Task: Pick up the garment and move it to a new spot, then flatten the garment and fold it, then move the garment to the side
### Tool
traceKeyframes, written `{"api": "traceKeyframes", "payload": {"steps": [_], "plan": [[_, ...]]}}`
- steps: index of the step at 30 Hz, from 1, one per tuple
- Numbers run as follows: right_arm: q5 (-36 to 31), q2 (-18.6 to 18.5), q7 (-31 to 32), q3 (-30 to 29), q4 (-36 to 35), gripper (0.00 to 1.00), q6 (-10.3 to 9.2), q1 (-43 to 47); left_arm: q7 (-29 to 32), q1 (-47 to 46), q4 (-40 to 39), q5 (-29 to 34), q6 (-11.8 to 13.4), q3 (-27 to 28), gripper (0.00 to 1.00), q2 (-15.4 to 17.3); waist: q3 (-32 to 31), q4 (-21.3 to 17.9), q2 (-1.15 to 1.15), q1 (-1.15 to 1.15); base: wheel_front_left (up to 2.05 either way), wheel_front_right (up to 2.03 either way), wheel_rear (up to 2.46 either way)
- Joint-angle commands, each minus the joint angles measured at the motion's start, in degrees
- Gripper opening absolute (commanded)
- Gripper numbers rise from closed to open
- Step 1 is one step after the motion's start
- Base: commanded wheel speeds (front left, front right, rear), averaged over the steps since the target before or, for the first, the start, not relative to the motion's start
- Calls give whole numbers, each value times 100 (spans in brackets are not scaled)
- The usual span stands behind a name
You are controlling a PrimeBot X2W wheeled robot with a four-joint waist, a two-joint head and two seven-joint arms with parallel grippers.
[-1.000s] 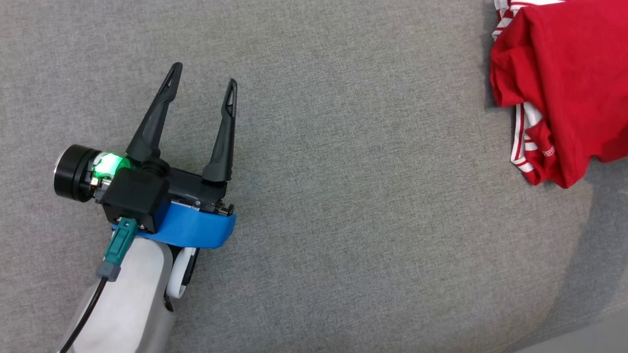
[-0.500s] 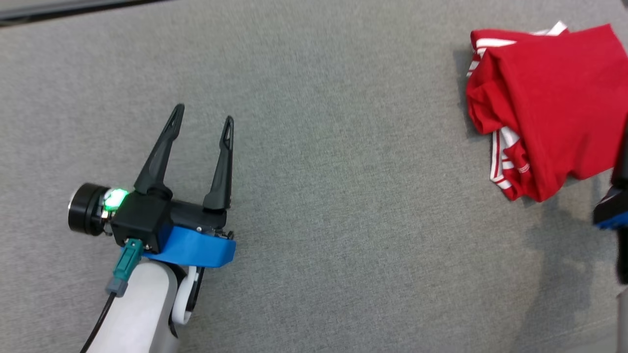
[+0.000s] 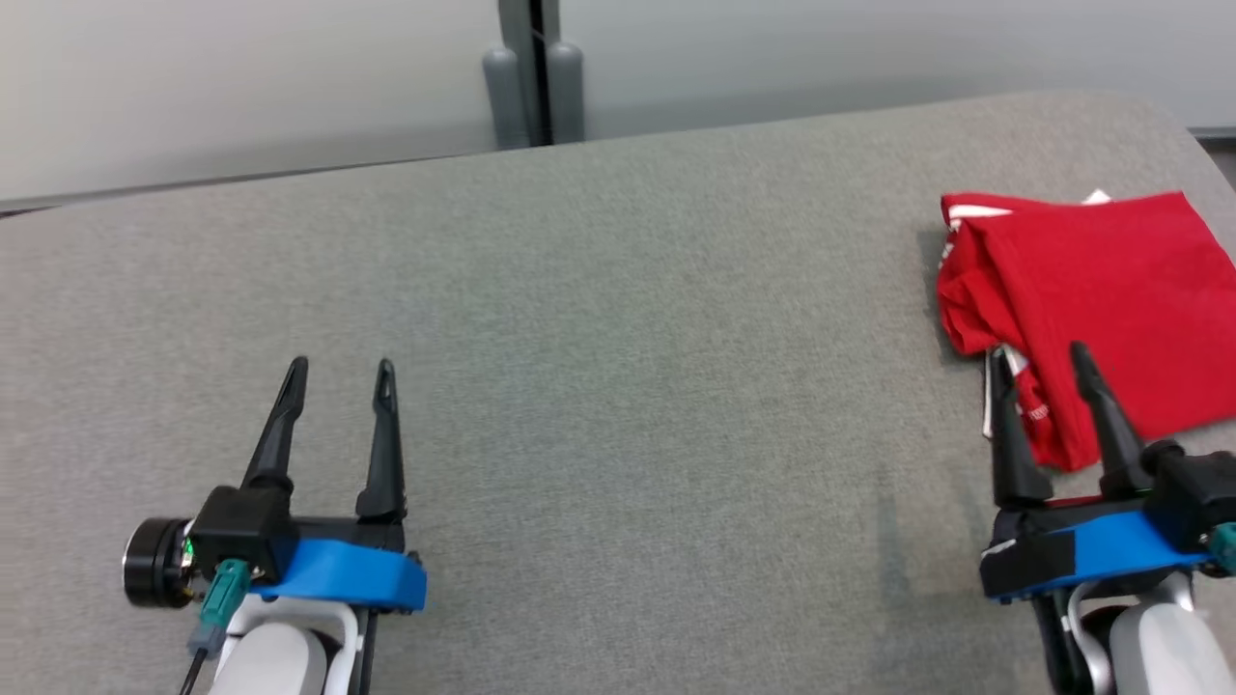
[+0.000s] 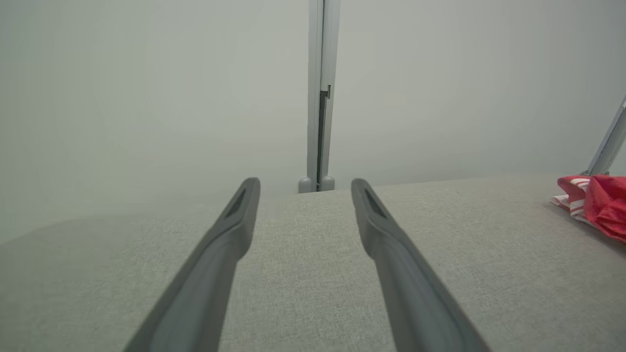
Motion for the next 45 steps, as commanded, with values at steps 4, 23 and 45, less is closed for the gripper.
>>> {"api": "traceKeyframes", "payload": {"steps": [4,23,45], "plan": [[141,37,129,351,-123,100,0,248,-27,343,74,-121,138,203,100,72,-309,207,2,1,0,0,0],[73,51,569,419,-436,100,0,1193,82,1327,295,-343,200,209,100,216,-1113,318,2,1,0,0,0],[174,53,601,459,-469,100,0,1275,91,1314,352,-414,284,152,100,269,-1169,333,2,1,0,0,0]]}}
